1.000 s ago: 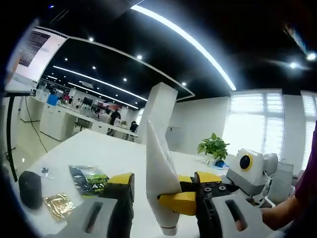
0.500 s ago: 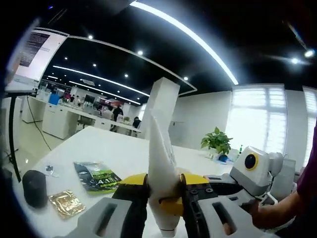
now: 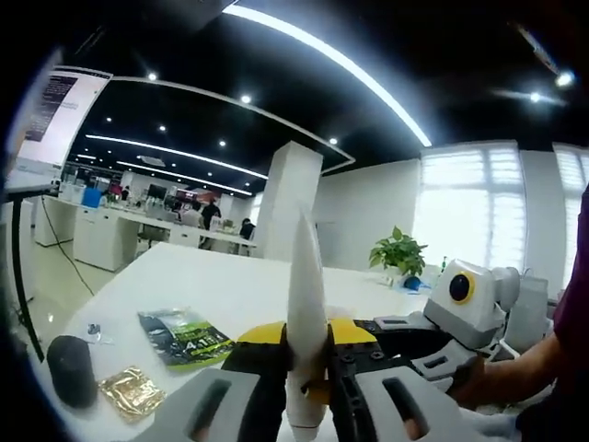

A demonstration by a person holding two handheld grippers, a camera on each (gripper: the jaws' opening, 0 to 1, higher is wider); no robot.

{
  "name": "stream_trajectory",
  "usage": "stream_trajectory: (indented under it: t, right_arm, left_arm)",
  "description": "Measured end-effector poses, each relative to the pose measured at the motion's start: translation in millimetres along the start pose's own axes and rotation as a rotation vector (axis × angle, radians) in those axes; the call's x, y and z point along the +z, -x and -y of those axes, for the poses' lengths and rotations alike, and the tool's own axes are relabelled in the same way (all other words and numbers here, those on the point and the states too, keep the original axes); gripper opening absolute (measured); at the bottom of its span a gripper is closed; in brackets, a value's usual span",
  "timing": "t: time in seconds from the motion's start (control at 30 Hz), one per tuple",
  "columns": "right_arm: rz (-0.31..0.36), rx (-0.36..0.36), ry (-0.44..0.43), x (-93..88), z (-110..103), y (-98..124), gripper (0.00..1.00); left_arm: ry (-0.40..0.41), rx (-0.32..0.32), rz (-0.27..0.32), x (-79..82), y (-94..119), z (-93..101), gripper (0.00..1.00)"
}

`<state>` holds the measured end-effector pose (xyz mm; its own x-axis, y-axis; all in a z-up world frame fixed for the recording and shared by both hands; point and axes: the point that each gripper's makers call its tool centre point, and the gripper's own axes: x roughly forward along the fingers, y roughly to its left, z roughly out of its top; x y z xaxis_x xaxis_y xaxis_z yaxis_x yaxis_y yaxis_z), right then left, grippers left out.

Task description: Arrange the skincare products in the storage area until every visible bottle or jar stands upright without overlapping.

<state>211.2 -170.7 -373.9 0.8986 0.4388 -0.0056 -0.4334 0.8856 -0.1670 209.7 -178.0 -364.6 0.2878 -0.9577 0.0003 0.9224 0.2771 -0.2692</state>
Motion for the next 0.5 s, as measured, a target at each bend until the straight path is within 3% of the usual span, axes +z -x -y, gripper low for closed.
stream_trajectory:
  t: [0.23,0.5]
  right_arm:
    - [0.0,0.063,-0.012,0.8,-2,2,0.28]
    - [-0.017,0.23,-0.081,0.0,-12,6,0.27]
  left_arm:
    - [-0.071,-0.053,-0.041,0.1,2,2.3,0.13]
    - [-0.121,-0.229,-0.119,-4.2,8,14.6,0.13]
